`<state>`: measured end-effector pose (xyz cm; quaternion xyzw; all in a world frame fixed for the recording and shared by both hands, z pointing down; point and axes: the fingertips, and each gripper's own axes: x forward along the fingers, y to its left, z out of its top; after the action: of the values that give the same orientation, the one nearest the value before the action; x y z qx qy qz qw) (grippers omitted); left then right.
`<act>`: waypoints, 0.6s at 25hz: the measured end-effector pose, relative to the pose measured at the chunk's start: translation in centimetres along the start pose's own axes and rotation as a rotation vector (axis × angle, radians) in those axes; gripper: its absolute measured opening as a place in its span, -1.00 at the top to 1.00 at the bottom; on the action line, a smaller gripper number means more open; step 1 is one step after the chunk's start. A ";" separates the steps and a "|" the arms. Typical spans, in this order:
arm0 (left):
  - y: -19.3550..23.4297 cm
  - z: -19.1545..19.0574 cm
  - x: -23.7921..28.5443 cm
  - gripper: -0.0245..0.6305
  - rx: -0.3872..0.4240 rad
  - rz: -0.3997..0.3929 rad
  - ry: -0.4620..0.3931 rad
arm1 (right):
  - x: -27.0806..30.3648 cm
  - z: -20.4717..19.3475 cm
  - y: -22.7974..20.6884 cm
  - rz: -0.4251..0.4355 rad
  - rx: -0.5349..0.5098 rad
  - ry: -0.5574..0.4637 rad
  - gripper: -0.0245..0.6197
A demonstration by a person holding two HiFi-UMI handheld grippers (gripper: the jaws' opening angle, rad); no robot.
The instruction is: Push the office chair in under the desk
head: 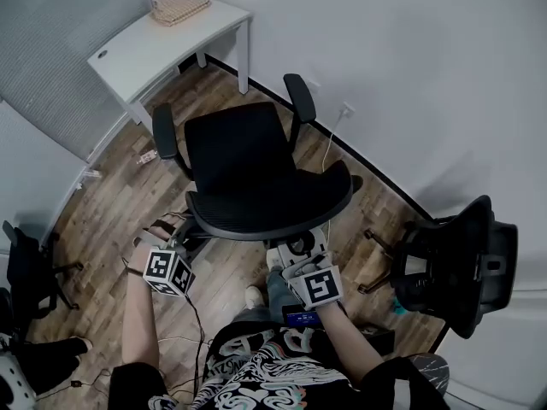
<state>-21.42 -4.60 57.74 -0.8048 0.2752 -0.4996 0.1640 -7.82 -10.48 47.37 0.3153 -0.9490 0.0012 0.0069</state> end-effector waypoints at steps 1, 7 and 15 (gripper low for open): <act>0.2 -0.1 0.1 0.54 -0.002 0.000 0.002 | 0.2 0.0 -0.2 0.002 0.001 -0.001 0.57; 1.4 -0.5 0.8 0.54 -0.006 0.008 0.010 | 1.5 0.0 -1.0 0.018 0.002 -0.003 0.57; 3.1 -1.3 1.6 0.54 -0.019 0.024 0.019 | 3.6 0.0 -2.1 0.039 0.004 -0.006 0.57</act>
<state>-22.87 -8.01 57.79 -0.7981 0.2911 -0.5027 0.1600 -9.46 -14.34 47.41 0.2966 -0.9550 0.0024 0.0035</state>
